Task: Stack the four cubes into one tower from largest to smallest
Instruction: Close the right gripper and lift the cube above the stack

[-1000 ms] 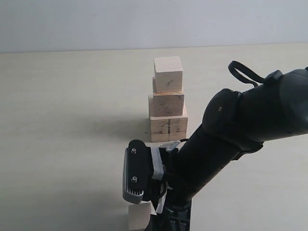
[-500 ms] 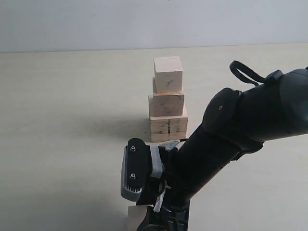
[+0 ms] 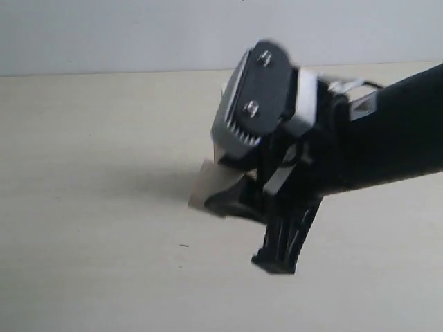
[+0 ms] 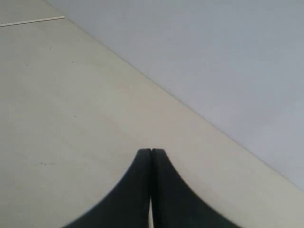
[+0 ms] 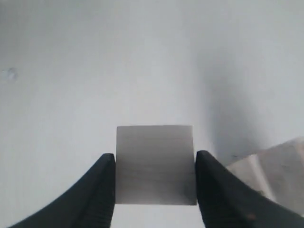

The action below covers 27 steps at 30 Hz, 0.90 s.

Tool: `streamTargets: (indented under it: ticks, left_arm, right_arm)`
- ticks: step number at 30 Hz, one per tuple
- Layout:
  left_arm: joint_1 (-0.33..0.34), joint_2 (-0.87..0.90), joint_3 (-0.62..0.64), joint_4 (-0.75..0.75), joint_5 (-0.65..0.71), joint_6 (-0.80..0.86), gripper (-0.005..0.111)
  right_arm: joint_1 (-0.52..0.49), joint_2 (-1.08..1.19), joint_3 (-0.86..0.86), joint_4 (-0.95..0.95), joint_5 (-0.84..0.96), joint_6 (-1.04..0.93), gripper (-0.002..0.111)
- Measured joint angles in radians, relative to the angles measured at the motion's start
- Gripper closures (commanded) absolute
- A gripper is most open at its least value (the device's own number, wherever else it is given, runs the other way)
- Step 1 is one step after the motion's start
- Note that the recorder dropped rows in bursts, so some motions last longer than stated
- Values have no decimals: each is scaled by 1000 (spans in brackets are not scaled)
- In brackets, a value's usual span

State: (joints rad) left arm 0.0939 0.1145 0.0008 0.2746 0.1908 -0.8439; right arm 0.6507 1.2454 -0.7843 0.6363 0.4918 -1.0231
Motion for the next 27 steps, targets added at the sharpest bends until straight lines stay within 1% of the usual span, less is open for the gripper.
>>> streamTargets:
  ticks: [2,4,6,8,11,13,15,18,19,23,27]
  left_arm:
    - [0,0,0,0,0,0,107]
    - [0,0,0,0,0,0,107]
    - [0,0,0,0,0,0,107]
    - [0,0,0,0,0,0,107]
    - [0,0,0,0,0,0,107]
    - [0,0,0,2,0,0,107]
    - [0,0,0,2,0,0,107]
    - [0,0,0,2,0,0,107]
    - [0,0,0,2,0,0,107]
    - [0,0,0,2,0,0,107]
    - [0,0,0,2,0,0,107]
  right_arm:
    - [0,-74,0,-87,-61,174,77]
    - [0,-136,-18,-190,-62,362,77]
    - [-10,-165,-67,-277,-5,534,77]
    - [-34,-167,-140,-386,92,693,77]
    - [-87,-127,-263,-538,203,854,77]
    - [-138,-75,-350,-588,252,890,77]
    - [-184,6,-451,-603,321,884,77]
    - [-241,143,-630,-549,456,831,77]
    - [-258,205,-686,-505,517,797,77]
    - [-279,377,-871,-397,667,738,77]
    - [-280,489,-964,-343,713,707,77]
